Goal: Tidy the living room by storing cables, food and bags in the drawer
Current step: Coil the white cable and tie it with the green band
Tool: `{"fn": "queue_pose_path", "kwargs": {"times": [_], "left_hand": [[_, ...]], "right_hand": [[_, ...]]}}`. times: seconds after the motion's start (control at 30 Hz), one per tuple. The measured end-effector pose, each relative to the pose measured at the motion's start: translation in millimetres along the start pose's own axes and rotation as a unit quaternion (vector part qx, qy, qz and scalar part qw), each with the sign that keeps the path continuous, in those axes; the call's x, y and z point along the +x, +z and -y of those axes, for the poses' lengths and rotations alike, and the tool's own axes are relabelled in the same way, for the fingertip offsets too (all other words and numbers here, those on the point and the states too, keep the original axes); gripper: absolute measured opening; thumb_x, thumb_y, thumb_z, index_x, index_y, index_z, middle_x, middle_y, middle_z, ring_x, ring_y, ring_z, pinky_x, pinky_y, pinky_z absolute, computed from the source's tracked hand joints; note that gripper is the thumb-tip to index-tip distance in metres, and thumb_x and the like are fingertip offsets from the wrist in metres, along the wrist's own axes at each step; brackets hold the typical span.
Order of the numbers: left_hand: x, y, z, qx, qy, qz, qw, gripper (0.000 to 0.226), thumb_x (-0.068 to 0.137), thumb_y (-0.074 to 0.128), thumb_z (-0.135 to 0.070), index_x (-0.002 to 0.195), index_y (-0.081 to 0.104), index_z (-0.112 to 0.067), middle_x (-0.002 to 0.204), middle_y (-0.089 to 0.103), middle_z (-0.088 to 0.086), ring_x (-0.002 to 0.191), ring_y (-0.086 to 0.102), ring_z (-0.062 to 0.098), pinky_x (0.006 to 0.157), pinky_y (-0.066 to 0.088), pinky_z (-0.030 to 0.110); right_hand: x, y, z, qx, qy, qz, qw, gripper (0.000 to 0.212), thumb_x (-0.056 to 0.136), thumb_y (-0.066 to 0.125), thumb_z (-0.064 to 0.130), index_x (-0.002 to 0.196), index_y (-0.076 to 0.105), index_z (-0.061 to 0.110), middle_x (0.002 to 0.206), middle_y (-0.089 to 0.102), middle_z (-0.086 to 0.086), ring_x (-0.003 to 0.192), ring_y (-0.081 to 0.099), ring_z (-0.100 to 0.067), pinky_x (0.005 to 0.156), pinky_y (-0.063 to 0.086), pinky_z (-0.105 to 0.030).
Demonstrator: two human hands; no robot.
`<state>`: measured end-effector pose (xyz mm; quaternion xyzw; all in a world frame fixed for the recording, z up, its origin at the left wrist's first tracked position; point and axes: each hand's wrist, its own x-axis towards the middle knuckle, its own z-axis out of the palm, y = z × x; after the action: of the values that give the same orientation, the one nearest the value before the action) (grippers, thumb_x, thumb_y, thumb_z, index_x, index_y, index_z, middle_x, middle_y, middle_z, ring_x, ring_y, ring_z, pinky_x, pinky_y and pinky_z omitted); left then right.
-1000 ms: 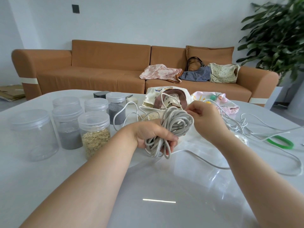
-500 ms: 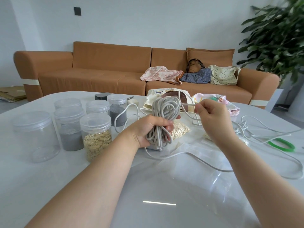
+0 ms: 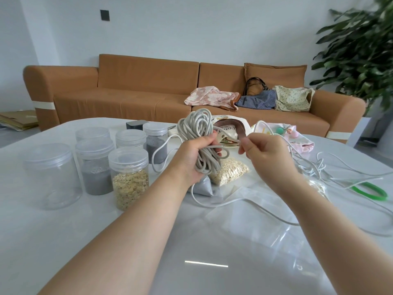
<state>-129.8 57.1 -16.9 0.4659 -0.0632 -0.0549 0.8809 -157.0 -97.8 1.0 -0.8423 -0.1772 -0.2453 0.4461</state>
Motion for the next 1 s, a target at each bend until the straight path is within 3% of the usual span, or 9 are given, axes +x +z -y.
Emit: {"fn": "queue_pose_path", "kwargs": {"times": [0.2,0.37,0.5,0.6,0.8,1.0], "left_hand": [[-0.3,-3.1,0.0,-0.019,-0.015,-0.012,1.000,0.015,0.089,0.057,-0.012,0.074,0.061,-0.008,0.065,0.061,0.001,0.058,0.058,0.015,0.055,0.047,0.026],[-0.9,-0.4,2.2,-0.002,-0.017,0.002,1.000,0.017,0.091,0.054,-0.012,0.099,0.064,-0.002,0.076,0.065,0.005,0.057,0.062,0.013,0.051,0.049,0.023],[-1.3,2.8,5.4,-0.026,-0.020,0.015,0.999,0.014,0.094,0.050,-0.010,0.092,0.063,-0.003,0.079,0.070,0.005,0.066,0.066,0.012,0.057,0.050,0.021],[-1.2,4.8,7.7,-0.040,-0.029,0.011,0.999,0.015,0.093,0.051,-0.012,0.098,0.062,-0.004,0.087,0.068,0.005,0.071,0.069,0.011,0.058,0.052,0.022],[-2.0,5.8,10.0,-0.035,-0.018,-0.024,0.999,0.024,0.092,0.055,-0.013,0.069,0.061,-0.008,0.060,0.061,0.001,0.059,0.059,0.014,0.067,0.049,0.027],[-1.4,6.2,5.8,-0.104,-0.018,-0.006,0.994,0.012,0.092,0.055,-0.016,0.080,0.055,-0.015,0.054,0.048,-0.006,0.045,0.047,0.005,0.057,0.043,0.020]], "right_hand": [[-1.7,8.9,-1.3,0.049,0.032,0.030,0.998,0.020,0.091,0.058,0.010,0.076,0.059,0.022,0.046,0.056,0.001,0.039,0.041,-0.008,0.048,0.037,-0.022],[-3.5,11.8,-2.5,0.067,0.055,0.064,0.994,0.023,0.089,0.060,0.006,0.068,0.059,0.017,0.050,0.063,0.001,0.041,0.043,-0.013,0.045,0.036,-0.018],[-5.0,11.4,-4.6,0.074,0.058,0.083,0.992,0.026,0.086,0.064,0.005,0.063,0.061,0.016,0.050,0.063,0.001,0.042,0.044,-0.012,0.046,0.037,-0.015],[-6.3,13.4,-5.5,0.072,0.060,0.094,0.991,0.022,0.085,0.065,0.003,0.064,0.062,0.010,0.049,0.062,0.002,0.043,0.045,-0.011,0.047,0.038,-0.014],[-8.6,16.6,-2.1,0.050,0.073,0.102,0.991,0.017,0.081,0.068,0.005,0.065,0.064,0.004,0.052,0.065,-0.002,0.043,0.049,-0.009,0.048,0.041,-0.013],[-8.5,19.6,-0.7,0.008,0.094,0.095,0.991,0.030,0.081,0.072,0.020,0.056,0.058,0.010,0.049,0.064,0.000,0.043,0.050,-0.010,0.054,0.043,-0.025]]}}
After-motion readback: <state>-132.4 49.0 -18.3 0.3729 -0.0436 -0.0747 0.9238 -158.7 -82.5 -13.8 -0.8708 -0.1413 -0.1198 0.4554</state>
